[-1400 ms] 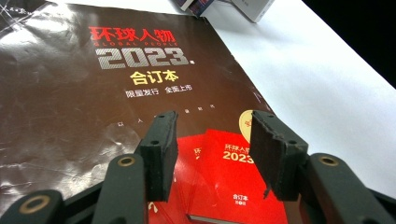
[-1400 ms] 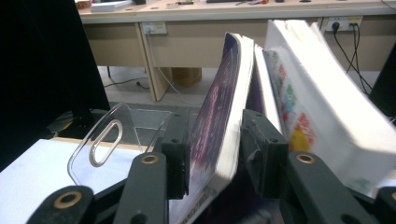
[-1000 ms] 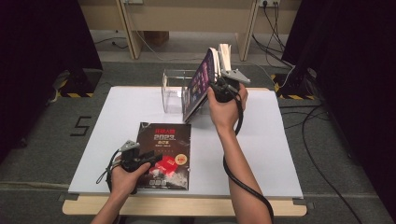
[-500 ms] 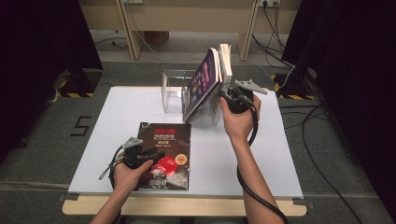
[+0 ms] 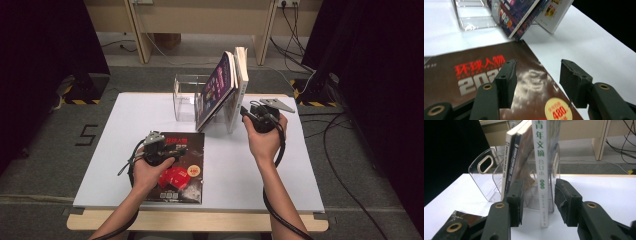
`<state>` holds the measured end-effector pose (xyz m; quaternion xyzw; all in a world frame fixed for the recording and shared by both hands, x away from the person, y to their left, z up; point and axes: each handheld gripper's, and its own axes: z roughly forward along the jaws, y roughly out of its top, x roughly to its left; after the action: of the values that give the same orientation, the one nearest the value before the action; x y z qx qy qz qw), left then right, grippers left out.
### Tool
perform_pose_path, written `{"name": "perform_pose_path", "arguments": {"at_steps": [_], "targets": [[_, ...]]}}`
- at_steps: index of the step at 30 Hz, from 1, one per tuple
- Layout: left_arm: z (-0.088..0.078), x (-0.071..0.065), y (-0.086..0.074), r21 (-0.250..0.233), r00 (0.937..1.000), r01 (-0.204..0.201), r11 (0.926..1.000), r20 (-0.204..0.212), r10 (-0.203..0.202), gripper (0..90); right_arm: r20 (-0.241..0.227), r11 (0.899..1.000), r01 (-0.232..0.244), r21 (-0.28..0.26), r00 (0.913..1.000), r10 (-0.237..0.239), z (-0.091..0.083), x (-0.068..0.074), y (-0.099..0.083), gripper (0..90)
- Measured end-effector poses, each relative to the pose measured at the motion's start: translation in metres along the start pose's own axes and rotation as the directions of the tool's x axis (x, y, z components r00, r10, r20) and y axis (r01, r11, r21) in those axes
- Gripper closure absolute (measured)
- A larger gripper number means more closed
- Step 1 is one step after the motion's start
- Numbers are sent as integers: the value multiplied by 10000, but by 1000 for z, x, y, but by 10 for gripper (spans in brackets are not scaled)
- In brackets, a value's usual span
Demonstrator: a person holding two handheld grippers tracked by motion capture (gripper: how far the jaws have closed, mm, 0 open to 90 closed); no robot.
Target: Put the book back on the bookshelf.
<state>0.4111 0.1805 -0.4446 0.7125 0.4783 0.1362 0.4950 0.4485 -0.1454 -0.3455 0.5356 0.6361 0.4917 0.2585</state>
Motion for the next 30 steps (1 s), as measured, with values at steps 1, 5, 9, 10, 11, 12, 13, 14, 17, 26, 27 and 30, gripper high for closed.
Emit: {"name": "perform_pose_path", "arguments": {"at_steps": [1, 5, 9, 10, 11, 12, 13, 14, 17, 26, 27, 30], "targets": [[2, -1, 2, 5, 10000, -47, 10000, -32, 47, 458, -33, 10000, -21, -28, 10000, 21, -1, -1, -1, 594], [9, -4, 12, -98, 9998, -169, 9998, -59, 169, 450, -32, 10000, 43, -4, 10000, -43, -5, -2, -7, 594], [15, -9, 24, -266, 9996, -265, 9993, -78, 263, 445, -1, 10000, 54, 1, 10000, -54, -9, -6, -15, 595], [17, -10, 27, -291, 9996, -287, 9992, -63, 285, 444, 26, 10000, 77, 27, 10000, -77, -10, -8, -17, 595], [19, -12, 30, -313, 9995, -326, 9990, -71, 324, 443, 58, 10000, 68, 28, 10000, -68, -10, -9, -19, 595], [22, -14, 33, -341, 9991, -414, 9986, -69, 412, 443, 76, 10000, 81, 13, 9999, -81, -11, -10, -21, 595], [24, -16, 36, -361, 9989, -471, 9982, -74, 469, 443, 106, 10000, 4, 54, 9999, -4, -12, -11, -23, 595], [26, -17, 39, -364, 9985, -549, 9978, -81, 546, 443, 102, 10000, 10, 69, 9999, -11, -12, -12, -25, 595], [34, -23, 47, -384, 9976, -688, 9969, -48, 687, 443, 162, 9999, -5, 173, 9999, 3, -14, -17, -31, 596], [62, -45, 75, -589, 9890, -1475, 9873, -206, 1465, 446, 329, 9997, -5, 259, 9995, -3, -20, -28, -47, 596], [65, -48, 79, -650, 9881, -1532, 9861, -224, 1520, 446, 351, 9994, -78, 339, 9994, 67, -20, -29, -49, 596], [74, -55, 89, -785, 9844, -1753, 9814, -290, 1735, 446, 446, 9991, -92, 416, 9990, 74, -23, -33, -52, 596]]}}
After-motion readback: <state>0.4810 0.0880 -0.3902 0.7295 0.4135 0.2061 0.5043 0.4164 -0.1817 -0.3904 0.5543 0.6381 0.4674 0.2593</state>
